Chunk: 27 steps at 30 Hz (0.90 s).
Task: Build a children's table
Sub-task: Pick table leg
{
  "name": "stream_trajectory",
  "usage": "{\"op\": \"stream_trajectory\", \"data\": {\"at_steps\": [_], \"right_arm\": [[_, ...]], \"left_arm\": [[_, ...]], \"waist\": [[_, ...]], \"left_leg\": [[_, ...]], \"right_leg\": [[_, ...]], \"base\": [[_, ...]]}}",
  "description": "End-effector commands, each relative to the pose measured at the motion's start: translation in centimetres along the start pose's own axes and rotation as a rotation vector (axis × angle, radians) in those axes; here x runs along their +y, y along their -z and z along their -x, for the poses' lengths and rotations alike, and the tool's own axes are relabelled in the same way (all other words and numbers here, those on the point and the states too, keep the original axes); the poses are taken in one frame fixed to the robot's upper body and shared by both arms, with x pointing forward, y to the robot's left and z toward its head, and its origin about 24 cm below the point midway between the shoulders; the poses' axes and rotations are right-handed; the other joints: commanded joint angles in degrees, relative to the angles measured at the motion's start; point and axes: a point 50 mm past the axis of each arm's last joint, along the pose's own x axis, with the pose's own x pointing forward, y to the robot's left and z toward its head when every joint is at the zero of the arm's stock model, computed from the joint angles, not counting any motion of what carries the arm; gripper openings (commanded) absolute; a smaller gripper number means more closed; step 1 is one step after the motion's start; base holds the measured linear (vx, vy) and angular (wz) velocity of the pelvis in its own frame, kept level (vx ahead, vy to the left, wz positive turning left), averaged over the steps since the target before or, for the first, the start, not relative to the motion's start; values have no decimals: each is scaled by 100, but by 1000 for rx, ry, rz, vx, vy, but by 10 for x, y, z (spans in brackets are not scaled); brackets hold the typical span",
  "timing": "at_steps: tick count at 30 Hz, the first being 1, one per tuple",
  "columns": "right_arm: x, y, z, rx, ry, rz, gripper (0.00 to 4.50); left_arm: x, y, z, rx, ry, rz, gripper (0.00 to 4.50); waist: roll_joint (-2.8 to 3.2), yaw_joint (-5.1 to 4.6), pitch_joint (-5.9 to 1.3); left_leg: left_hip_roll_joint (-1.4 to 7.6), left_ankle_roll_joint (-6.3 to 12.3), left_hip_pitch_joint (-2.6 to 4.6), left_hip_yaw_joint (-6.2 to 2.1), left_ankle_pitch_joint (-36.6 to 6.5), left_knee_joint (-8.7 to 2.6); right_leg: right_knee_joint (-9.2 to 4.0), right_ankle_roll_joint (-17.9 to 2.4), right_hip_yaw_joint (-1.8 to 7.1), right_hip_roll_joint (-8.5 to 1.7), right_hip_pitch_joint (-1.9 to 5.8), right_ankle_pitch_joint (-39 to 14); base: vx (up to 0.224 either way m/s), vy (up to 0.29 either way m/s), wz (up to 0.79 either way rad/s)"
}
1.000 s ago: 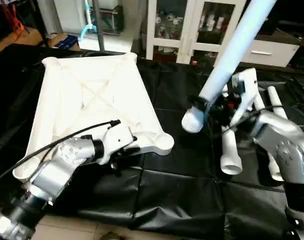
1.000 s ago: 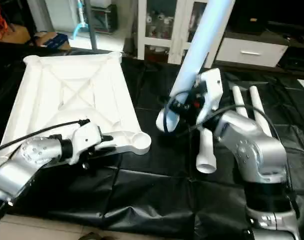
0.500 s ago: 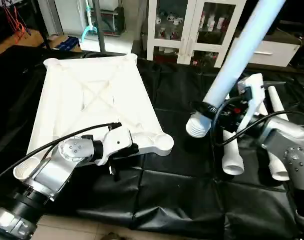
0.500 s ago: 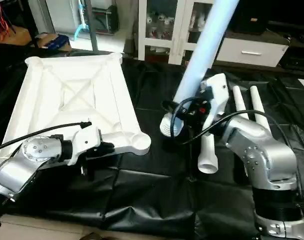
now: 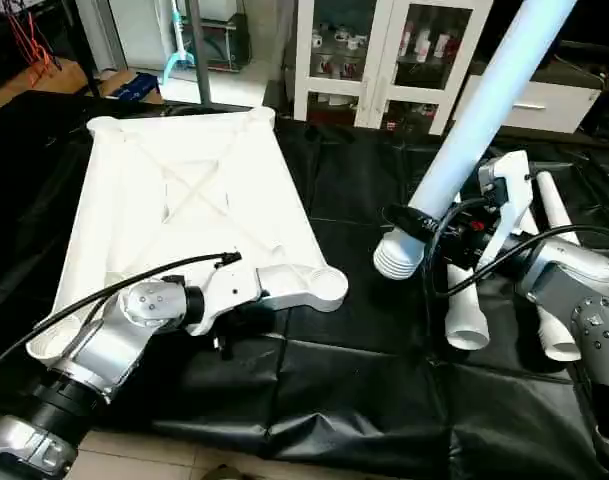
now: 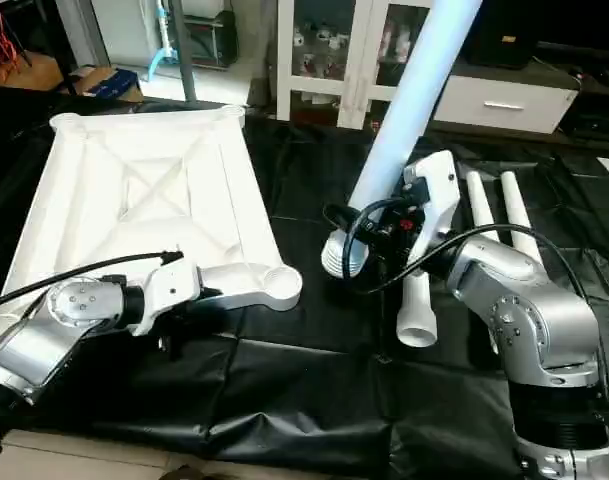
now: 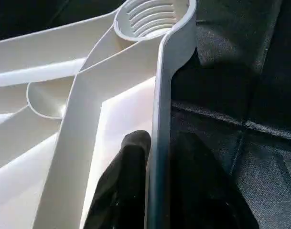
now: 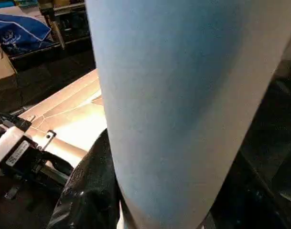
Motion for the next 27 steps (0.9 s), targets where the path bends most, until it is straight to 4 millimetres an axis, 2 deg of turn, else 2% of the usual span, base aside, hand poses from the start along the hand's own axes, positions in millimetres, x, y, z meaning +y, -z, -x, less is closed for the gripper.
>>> {"op": "stream_trajectory", "data": {"at_steps": [1, 2, 4, 6, 11, 14, 18, 19, 20, 21, 23, 27], "right_arm": [[3, -5, 2, -5, -10, 20, 186], [3, -5, 2, -5, -9, 20, 186], [3, -5, 2, -7, -9, 18, 186], [3, -5, 2, -8, -14, 10, 186], [4, -3, 4, 1, -29, -9, 186], [4, 6, 5, 23, -39, -77, 186], [4, 20, 7, 83, -69, -169, 186], [4, 20, 7, 83, -69, -169, 186], [6, 24, 8, 80, -103, -242, 186], [5, 25, 8, 70, -114, -273, 186], [2, 25, 9, 50, -119, -323, 186], [-3, 26, 9, 45, -111, -353, 186]], "left_arm": [[1, 5, 1, 29, 9, 13, 98], [1, 5, 2, 26, 13, 21, 80], [-1, 6, 2, 24, 29, 32, 80], [-5, 6, 3, 22, 53, 42, 48], [-13, 3, 1, 15, 72, 39, 13], [-26, -3, -3, -11, 99, 47, 2], [-37, -9, -7, -20, 112, 40, 0], [-37, -9, -7, -20, 112, 40, 0], [-40, -14, -10, -34, 109, 37, 0], [-42, -16, -11, -39, 109, 37, 0], [-44, -17, -12, -37, 110, 36, 0], [-47, -19, -12, -36, 112, 38, 0]], "waist": [[78, -13, -400], [77, -13, -393], [76, -13, -394], [78, -16, -397], [75, -37, -412], [70, -35, -411], [75, -20, -410], [77, -14, -401], [79, -21, -394], [78, -21, -393], [76, -33, -366], [76, -45, -345]], "left_leg": [[319, -147, 87, -133, -1053, -467], [320, -161, 88, -134, -1105, -469], [322, -162, 90, -136, -1115, -470], [325, -161, 92, -139, -1083, -472], [336, -119, 68, -136, -891, -464], [341, -67, 76, -124, -835, -458], [332, 14, 75, -109, -783, -448], [326, 32, 71, -112, -803, -453], [324, 22, 77, -107, -875, -453], [322, 32, 75, -113, -902, -451], [325, 13, 91, -116, -1043, -464], [325, 0, 76, -121, -1018, -475]], "right_leg": [[-510, -944, 353, -510, 273, -1131], [-522, -935, 354, -519, 272, -1239], [-527, -919, 355, -521, 269, -1301], [-517, -924, 352, -515, 267, -1255], [-464, -1058, 353, -514, 292, -823], [-458, -1122, 358, -516, 295, -739], [-487, -1082, 361, -512, 290, -858], [-500, -1063, 359, -514, 293, -970], [-518, -1019, 358, -511, 281, -1134], [-527, -1005, 358, -514, 287, -1194], [-575, -899, 354, -512, 252, -1554], [-586, -841, 352, -503, 240, -1629]], "base": [[0, 0, 0], [0, 0, 0], [0, 0, 0], [0, 0, 0], [0, 0, 0], [0, 0, 0], [0, 0, 0], [0, 0, 0], [0, 0, 0], [0, 0, 0], [0, 0, 0], [0, 0, 0]]}}
